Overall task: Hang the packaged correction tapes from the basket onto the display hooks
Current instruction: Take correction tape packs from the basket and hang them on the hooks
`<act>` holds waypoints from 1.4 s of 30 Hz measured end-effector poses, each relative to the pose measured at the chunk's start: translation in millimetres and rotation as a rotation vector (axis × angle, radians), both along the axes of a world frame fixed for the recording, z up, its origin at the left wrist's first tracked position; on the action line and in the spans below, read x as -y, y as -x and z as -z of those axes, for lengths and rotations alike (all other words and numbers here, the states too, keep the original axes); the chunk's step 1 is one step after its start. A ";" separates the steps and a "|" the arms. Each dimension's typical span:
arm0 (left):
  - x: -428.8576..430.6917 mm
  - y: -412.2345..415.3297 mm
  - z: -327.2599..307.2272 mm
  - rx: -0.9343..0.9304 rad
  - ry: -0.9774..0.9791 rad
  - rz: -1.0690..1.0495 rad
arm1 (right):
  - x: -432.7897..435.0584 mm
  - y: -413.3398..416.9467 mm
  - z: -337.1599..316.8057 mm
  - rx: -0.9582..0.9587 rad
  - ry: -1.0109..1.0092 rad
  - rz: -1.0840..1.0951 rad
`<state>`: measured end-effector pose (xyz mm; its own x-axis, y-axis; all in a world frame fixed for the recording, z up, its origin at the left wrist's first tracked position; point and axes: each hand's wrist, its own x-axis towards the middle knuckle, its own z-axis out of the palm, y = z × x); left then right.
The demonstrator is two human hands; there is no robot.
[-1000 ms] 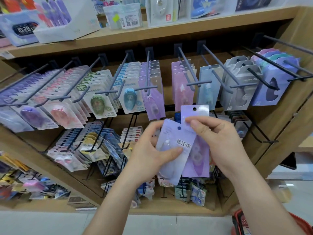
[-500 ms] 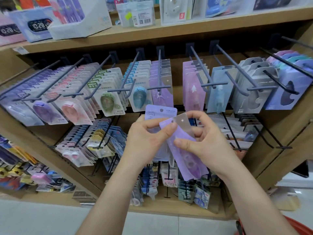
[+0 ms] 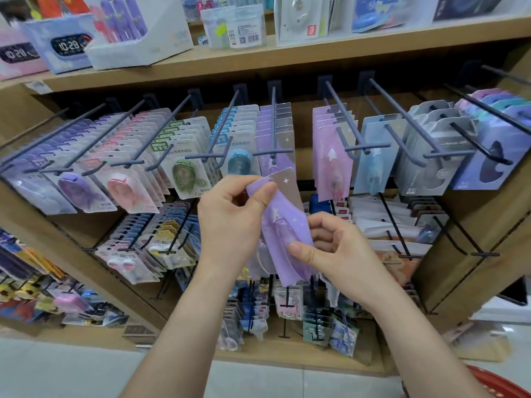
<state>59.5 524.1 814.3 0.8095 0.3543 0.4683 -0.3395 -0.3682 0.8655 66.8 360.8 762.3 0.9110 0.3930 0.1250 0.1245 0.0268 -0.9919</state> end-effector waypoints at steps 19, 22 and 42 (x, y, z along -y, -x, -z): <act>-1.8 -16.0 17.3 0.114 0.019 -0.082 | -26.0 -15.7 20.0 -0.191 -0.223 -0.132; 0.4 -16.8 17.0 0.155 -0.027 -0.081 | -23.7 -21.5 20.2 -0.216 -0.220 -0.190; 11.8 -27.2 1.8 0.006 0.307 0.074 | -24.3 -9.6 3.3 -0.030 -0.107 0.124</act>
